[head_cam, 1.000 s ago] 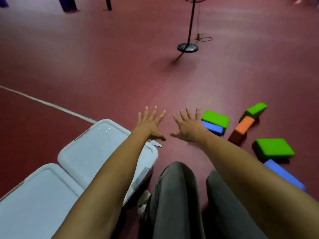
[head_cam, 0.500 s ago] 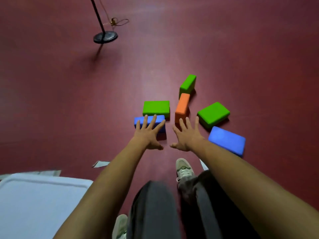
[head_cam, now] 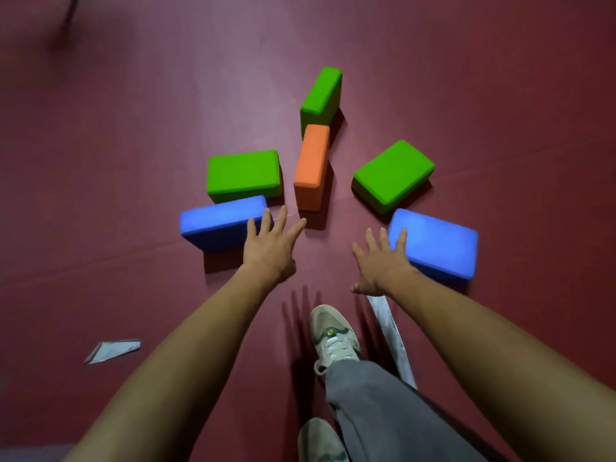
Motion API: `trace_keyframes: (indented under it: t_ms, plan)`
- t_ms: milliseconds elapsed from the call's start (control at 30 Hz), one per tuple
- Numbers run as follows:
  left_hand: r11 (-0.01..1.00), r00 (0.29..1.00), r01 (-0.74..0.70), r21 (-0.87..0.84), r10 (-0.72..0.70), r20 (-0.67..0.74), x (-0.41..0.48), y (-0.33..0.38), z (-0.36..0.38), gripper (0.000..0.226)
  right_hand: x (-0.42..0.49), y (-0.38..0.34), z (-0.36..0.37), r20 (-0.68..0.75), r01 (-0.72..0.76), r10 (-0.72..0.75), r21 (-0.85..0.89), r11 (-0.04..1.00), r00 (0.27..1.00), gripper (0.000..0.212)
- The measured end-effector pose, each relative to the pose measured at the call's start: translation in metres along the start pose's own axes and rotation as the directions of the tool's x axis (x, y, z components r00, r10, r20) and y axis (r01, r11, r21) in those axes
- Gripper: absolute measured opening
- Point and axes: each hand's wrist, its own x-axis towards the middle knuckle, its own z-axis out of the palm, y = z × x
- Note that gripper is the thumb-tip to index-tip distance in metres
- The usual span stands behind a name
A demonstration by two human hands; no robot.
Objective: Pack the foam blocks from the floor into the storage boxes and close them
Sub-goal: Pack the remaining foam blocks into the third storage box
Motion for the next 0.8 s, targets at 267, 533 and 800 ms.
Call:
trace_keyframes:
  t_ms: [267,533,800]
  plan:
    - [0.997,0.999,0.03,0.076,-0.031,0.011,0.118,-0.002,0.043,0.081,0.11,0.0,0.027,-0.113,-0.034,0.022,-0.104,0.994,0.993,0.072]
    - [0.887,0.981,0.133,0.441,-0.18,0.066,0.159,-0.019,0.078,0.073,0.164,0.012,0.07,-0.033,-0.214,0.213,-0.029,0.976,0.977,0.059]
    - [0.776,0.994,0.08,0.626,-0.108,0.006,0.171,0.008,0.07,0.038,0.183,0.03,0.108,-0.05,-0.351,0.351,0.007,0.936,0.935,0.049]
